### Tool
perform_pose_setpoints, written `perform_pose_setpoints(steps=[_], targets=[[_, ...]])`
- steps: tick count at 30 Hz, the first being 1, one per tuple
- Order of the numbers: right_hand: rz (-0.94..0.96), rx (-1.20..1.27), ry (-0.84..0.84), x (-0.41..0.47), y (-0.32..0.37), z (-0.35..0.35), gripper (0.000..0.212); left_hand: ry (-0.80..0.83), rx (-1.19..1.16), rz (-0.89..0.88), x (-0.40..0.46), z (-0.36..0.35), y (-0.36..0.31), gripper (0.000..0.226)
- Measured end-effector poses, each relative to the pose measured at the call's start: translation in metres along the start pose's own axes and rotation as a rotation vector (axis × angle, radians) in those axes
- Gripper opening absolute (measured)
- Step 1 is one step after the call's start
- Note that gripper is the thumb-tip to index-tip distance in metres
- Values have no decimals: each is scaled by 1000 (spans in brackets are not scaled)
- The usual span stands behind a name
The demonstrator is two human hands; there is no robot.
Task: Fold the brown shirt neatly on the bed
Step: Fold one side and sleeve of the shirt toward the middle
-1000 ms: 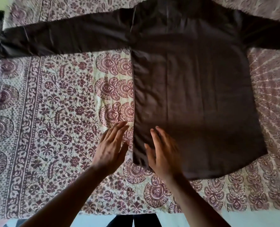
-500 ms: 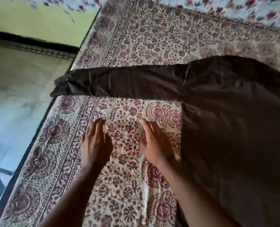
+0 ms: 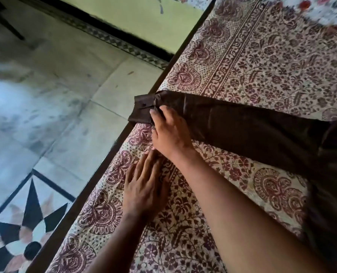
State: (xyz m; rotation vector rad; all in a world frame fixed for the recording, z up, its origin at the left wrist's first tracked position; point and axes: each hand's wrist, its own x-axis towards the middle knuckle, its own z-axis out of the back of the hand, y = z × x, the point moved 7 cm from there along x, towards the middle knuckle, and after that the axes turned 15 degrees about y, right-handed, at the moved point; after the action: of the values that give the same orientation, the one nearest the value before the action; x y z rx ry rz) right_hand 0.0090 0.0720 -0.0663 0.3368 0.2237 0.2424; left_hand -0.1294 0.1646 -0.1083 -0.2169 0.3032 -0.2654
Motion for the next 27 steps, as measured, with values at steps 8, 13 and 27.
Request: perform_pose_setpoints(steps=[8,13,27], targets=[[-15,99,-126,26,-5,33,18,-68,-40,-35,-1,4,2,62],[-253,757,-309,-51,-59,63,12,-54,-10,-27,-2,3,1,61],[-610,1613,-843,-324,-272,99,18,-20,-318,-225,37,-9,-311,100]])
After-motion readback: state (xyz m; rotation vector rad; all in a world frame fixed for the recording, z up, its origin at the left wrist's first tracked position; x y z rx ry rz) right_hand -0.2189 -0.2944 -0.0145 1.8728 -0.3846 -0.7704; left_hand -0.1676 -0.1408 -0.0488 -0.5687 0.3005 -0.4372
